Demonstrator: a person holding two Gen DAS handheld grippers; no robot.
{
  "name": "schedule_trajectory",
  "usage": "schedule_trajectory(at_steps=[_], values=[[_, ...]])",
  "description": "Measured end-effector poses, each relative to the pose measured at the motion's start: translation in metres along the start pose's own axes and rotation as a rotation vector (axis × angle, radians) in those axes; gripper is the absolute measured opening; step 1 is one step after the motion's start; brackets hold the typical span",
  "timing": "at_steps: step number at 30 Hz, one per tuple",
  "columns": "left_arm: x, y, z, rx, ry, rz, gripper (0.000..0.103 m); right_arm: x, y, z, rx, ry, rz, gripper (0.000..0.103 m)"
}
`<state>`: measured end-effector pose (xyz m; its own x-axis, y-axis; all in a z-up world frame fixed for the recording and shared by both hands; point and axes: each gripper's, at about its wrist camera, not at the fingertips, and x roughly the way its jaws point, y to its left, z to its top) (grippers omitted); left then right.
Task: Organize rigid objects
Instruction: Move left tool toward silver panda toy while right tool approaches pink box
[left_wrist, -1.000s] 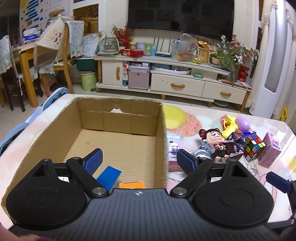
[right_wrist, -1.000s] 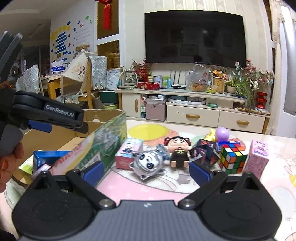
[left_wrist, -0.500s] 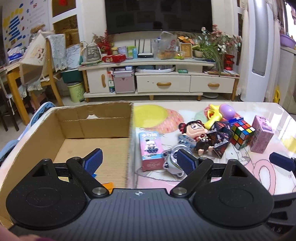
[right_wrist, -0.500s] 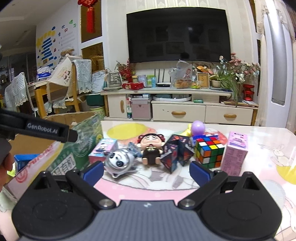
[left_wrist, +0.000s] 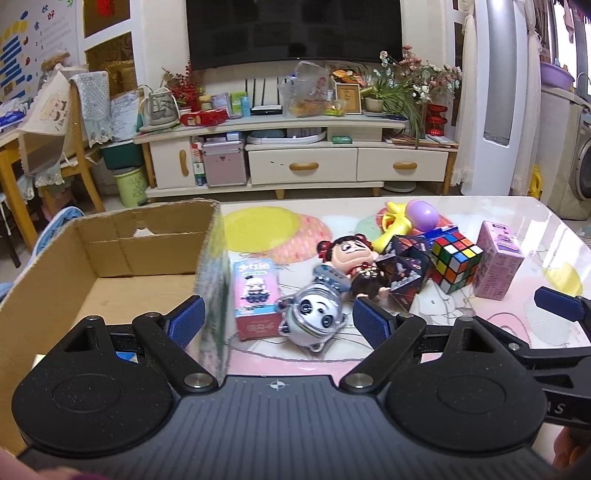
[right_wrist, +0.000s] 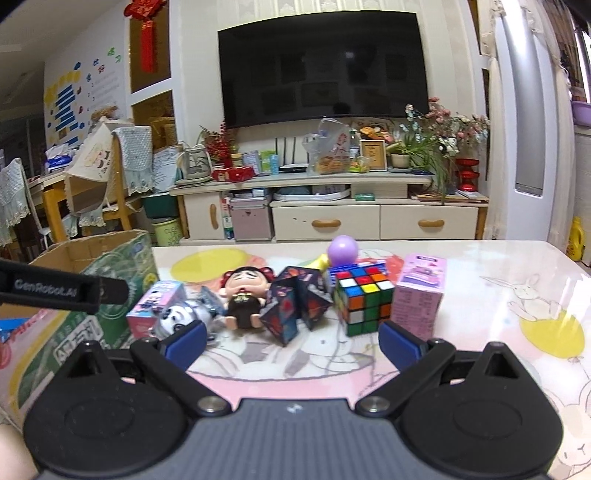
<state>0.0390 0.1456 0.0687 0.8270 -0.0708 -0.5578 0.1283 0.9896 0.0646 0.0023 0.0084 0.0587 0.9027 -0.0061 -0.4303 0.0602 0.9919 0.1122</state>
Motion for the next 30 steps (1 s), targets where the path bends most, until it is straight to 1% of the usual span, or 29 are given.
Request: schedule_trajectory(at_steps=[4, 8, 15, 20, 24, 30], values=[[0.000, -0.003, -0.002, -0.017, 0.013, -0.033, 0.103, 0.007, -0.013, -0.002, 0.006, 0.016, -0.031, 0.100], [0.006, -0.008, -0.005, -0.045, 0.042, -0.067, 0.103, 0.015, -0.027, -0.003, 0.025, 0.038, -0.070, 0.101], [0.024, -0.015, -0.010, -0.097, 0.097, -0.074, 0.103, 0.032, -0.053, -0.006, 0.049, 0.056, -0.123, 0.101], [0.041, -0.016, -0.012, -0.141, 0.130, -0.041, 0.103, 0.043, -0.065, -0.007, 0.050, 0.069, -0.136, 0.101], [0.053, -0.019, -0.011, -0.149, 0.141, -0.007, 0.103, 0.050, -0.071, -0.006, 0.029, 0.066, -0.144, 0.101], [0.067, -0.022, -0.008, -0.159, 0.150, 0.024, 0.103, 0.059, -0.078, -0.002, -0.012, 0.050, -0.149, 0.102]])
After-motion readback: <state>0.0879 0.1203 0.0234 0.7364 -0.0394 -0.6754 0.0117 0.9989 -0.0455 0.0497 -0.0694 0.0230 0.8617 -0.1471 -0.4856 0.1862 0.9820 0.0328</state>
